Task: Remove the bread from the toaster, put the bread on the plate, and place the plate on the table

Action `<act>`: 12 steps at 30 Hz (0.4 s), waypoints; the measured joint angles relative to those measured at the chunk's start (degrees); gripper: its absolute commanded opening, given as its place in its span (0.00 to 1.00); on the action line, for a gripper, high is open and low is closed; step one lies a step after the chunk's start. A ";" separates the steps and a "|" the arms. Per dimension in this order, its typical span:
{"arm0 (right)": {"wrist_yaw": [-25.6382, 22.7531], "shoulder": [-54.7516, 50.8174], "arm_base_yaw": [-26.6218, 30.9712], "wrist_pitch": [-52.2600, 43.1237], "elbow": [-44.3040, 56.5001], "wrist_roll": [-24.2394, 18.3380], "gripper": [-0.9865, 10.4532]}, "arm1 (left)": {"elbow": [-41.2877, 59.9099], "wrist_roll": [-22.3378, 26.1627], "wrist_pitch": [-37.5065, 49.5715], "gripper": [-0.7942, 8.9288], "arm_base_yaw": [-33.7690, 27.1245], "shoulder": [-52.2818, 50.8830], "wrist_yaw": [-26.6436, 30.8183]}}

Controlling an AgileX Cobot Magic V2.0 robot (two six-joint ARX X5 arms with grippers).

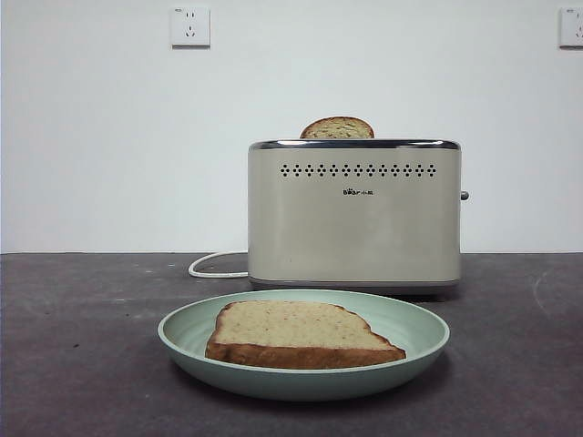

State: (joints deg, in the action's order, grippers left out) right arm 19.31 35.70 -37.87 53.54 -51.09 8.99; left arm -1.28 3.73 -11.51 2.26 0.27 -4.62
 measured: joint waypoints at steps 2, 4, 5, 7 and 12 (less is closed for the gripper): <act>0.00 0.00 0.00 0.00 0.00 0.00 0.09 | 0.00 -0.17 0.00 0.08 0.00 0.00 0.00; 0.00 0.00 0.00 0.00 0.00 0.00 0.09 | 0.00 -0.33 0.00 0.08 0.00 0.00 0.00; 0.00 0.00 0.00 0.00 0.00 0.00 0.09 | 0.00 -0.33 0.00 0.08 0.00 0.00 0.00; 0.00 0.00 0.00 0.00 0.00 0.00 0.09 | 0.00 -0.35 0.00 0.08 0.00 0.00 0.00; 0.00 -0.02 0.00 0.00 0.00 0.00 0.09 | 0.00 -0.35 0.00 0.08 0.00 0.00 0.00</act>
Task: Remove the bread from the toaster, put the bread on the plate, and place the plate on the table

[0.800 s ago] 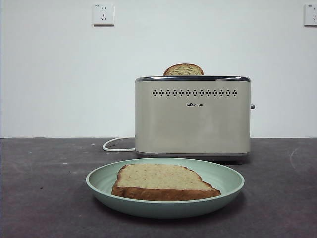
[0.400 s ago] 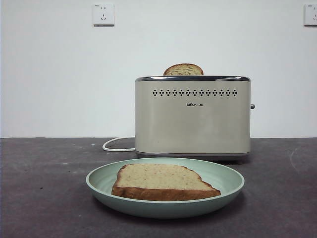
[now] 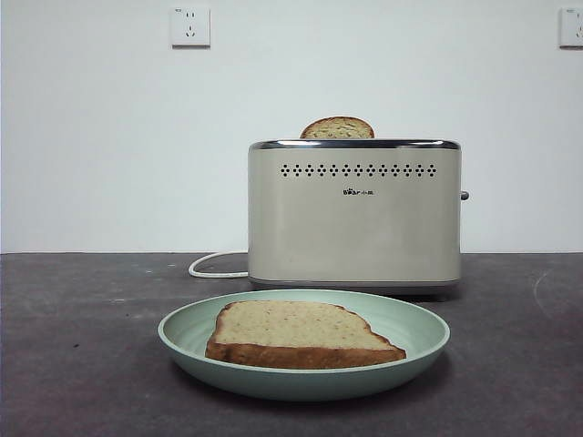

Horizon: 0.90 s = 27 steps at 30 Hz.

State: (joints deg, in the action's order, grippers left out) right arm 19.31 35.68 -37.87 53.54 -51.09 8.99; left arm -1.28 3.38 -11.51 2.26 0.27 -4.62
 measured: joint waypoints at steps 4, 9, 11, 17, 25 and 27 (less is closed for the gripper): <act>0.00 0.02 0.02 0.00 0.00 0.00 0.09 | 0.00 0.00 0.00 0.08 0.00 0.00 0.00; 0.00 -2.16 3.67 -0.48 0.00 -2.69 0.09 | 0.00 0.00 0.00 0.08 0.00 0.00 0.00; -0.02 -3.85 7.76 -1.44 0.00 -5.55 0.09 | 0.00 0.00 0.00 0.08 0.00 0.00 0.00; -0.28 -9.29 24.00 -5.95 0.00 -11.67 0.09 | 0.00 0.00 0.00 0.08 0.00 0.00 0.00; -0.42 -19.85 34.86 -17.09 8.74 -16.61 0.09 | 0.00 0.00 0.00 0.08 0.00 0.00 0.00; -0.37 -23.08 34.99 -21.20 14.27 -16.83 0.09 | 0.00 0.00 0.00 0.08 0.00 0.00 0.00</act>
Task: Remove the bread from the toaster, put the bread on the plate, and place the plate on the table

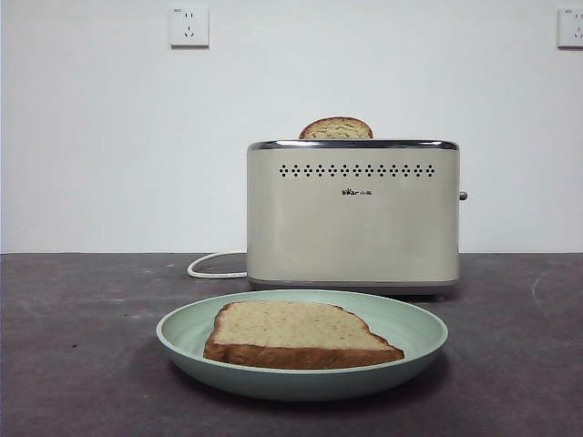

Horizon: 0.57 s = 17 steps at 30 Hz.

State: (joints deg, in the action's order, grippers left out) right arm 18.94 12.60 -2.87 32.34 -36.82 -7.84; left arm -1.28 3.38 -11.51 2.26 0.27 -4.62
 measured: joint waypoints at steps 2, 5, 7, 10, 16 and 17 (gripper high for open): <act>0.13 -3.26 0.00 -3.87 6.32 -0.02 0.09 | 0.00 0.00 0.00 0.08 0.00 0.00 0.00; 0.09 -6.95 0.00 -8.22 14.97 0.13 0.09 | 0.00 0.00 0.00 0.08 0.00 0.00 0.00; 0.07 -9.25 0.00 -9.99 20.48 0.33 0.09 | 0.00 0.00 0.00 0.08 0.00 0.00 0.00; 0.04 -12.00 -0.02 -12.31 26.64 0.92 0.09 | 0.00 0.00 0.00 0.08 0.00 0.00 0.00; -3.45 -12.31 -2.08 -14.73 32.39 3.28 0.09 | 0.00 0.00 0.00 0.08 0.00 0.00 0.00; -4.24 -12.31 -2.38 -14.82 32.70 3.48 0.09 | 0.00 0.00 0.00 0.08 0.00 0.00 -0.02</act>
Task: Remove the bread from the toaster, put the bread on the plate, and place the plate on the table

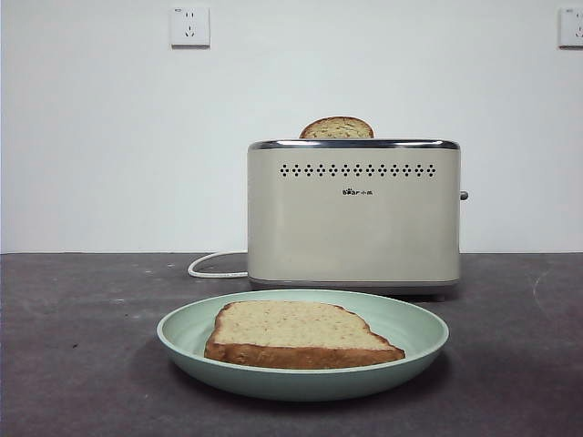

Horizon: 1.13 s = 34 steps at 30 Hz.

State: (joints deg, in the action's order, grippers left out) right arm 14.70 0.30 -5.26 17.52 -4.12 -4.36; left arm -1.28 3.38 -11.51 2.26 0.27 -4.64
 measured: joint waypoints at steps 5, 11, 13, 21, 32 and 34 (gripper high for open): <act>-4.46 -0.02 -1.16 -1.18 0.96 0.74 0.09 | 0.00 0.00 0.00 0.08 0.00 0.00 0.02; -5.90 -0.04 -2.34 -2.38 1.29 1.40 0.09 | 0.00 0.00 0.00 0.08 0.00 0.00 0.02; -5.90 -0.04 -2.62 -2.38 1.31 1.57 0.09 | 0.00 0.00 0.00 0.08 0.00 0.00 0.02; -5.90 -0.04 -2.64 -2.40 1.31 1.60 0.09 | 0.00 0.00 0.00 0.08 0.00 0.00 0.02; -5.90 -0.04 -2.64 -2.40 1.31 1.60 0.09 | 0.00 0.00 0.00 0.08 0.00 0.00 0.02; -5.90 -0.04 -2.64 -2.40 1.31 1.57 0.09 | 0.00 0.00 0.00 0.08 0.00 0.00 0.02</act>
State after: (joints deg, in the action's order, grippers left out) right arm 8.80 0.25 -7.90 15.11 -2.81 -2.79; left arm -1.28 3.38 -11.51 2.26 0.27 -4.62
